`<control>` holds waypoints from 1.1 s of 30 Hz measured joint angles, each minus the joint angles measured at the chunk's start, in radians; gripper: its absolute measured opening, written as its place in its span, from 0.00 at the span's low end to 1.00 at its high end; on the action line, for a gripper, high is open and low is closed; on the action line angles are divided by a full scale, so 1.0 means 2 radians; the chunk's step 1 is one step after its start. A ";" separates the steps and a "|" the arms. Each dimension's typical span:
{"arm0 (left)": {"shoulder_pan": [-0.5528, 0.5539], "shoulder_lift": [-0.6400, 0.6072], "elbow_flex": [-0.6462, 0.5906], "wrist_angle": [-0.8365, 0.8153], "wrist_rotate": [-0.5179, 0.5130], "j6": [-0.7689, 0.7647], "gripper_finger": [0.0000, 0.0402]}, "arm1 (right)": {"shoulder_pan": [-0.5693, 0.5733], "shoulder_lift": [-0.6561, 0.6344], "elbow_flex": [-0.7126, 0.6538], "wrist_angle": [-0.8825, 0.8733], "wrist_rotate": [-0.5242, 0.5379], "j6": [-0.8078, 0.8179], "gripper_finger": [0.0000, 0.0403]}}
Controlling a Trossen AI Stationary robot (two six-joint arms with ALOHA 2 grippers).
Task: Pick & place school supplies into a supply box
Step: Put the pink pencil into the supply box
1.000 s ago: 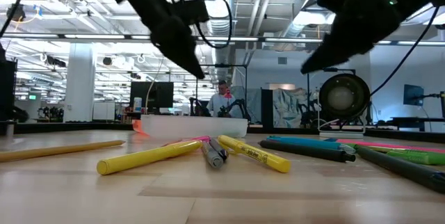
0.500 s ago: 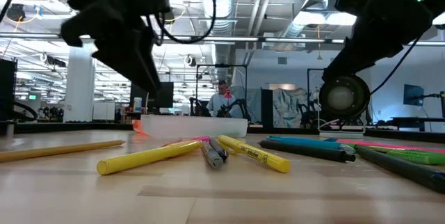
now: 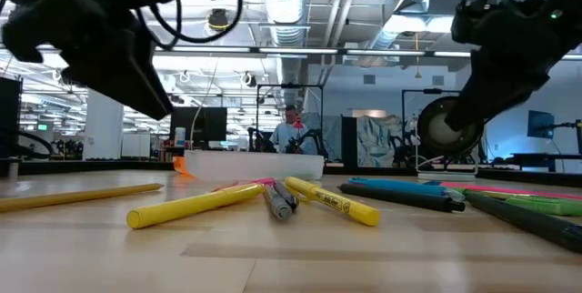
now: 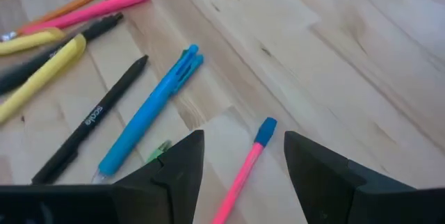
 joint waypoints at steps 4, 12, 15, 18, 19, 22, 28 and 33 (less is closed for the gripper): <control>-0.025 0.000 -0.008 0.000 -0.036 -0.018 0.44 | -0.003 0.033 0.000 0.008 -0.006 0.012 0.48; -0.058 0.000 -0.023 -0.003 -0.077 -0.052 0.44 | -0.025 0.119 0.000 0.049 -0.050 0.020 0.48; -0.066 0.000 -0.023 -0.011 -0.079 -0.067 0.44 | -0.035 0.134 0.000 0.049 -0.066 0.035 0.48; -0.075 0.000 -0.023 -0.015 -0.086 -0.073 0.44 | -0.040 0.141 0.001 0.049 -0.069 0.043 0.48; -0.077 0.000 -0.023 -0.016 -0.090 -0.074 0.44 | -0.042 0.143 0.001 0.049 -0.070 0.045 0.48; -0.086 0.000 -0.023 -0.022 -0.106 -0.081 0.44 | -0.043 0.144 0.001 0.049 -0.071 0.050 0.48; -0.089 0.000 -0.023 -0.025 -0.108 -0.082 0.44 | -0.045 0.144 0.001 0.043 -0.076 0.073 0.48; -0.089 0.000 -0.023 -0.030 -0.110 -0.083 0.44 | -0.061 0.143 0.003 0.023 -0.109 0.135 0.45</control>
